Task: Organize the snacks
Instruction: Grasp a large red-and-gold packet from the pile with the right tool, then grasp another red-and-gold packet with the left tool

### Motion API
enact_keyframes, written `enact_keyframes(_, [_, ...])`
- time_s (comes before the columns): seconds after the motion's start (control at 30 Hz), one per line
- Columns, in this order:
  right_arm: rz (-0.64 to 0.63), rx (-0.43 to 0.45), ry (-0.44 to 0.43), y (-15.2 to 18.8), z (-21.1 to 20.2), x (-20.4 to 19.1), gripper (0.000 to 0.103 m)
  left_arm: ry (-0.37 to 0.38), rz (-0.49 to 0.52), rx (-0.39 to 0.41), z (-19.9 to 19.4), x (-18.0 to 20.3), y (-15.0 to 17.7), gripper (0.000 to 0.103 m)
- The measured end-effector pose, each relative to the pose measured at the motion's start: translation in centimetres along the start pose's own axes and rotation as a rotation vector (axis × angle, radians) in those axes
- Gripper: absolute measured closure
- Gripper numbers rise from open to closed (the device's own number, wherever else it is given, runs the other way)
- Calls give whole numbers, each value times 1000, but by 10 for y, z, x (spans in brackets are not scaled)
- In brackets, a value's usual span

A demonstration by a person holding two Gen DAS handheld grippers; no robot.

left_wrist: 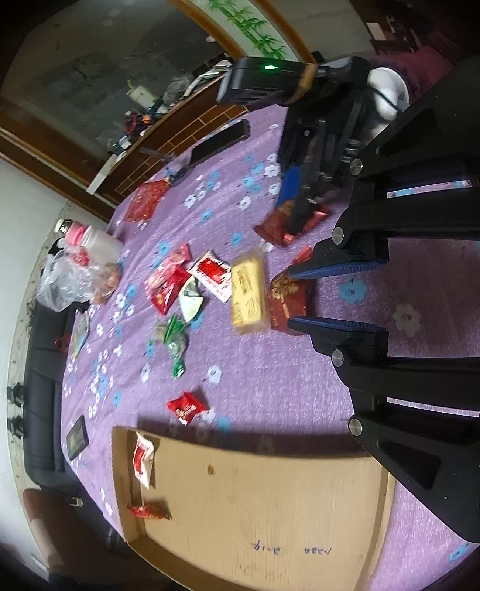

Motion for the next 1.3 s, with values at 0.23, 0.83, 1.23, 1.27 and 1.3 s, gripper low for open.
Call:
enact_keyframes(0.23, [223, 70, -78, -12, -6, 46, 69, -6, 45, -45, 26, 15, 7, 84])
enact_keyframes(0.83, [244, 57, -106, -10, -7, 49, 66, 17, -1, 50, 30, 4, -14, 84])
enact_keyframes(1.23, [245, 57, -106, -10, -7, 50, 66, -51, 151, 0, 55, 23, -6, 72])
enact_keyframes(1.27, [245, 57, -107, -10, -7, 50, 66, -40, 153, 4, 54, 23, -4, 72])
enact_keyframes(1.3, [245, 57, -106, -10, -7, 50, 66, -22, 153, 3, 54, 23, -2, 69])
Point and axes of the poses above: each gripper's, at about its wrist camera, not at the fingertips, and z roughly the way its jaws point, x to its right, y to its underside, the point moved 5 cm from there along z, roughly the way its jaws point, and after that the axes turned 11 degrees about z, right-handed, at the moved point
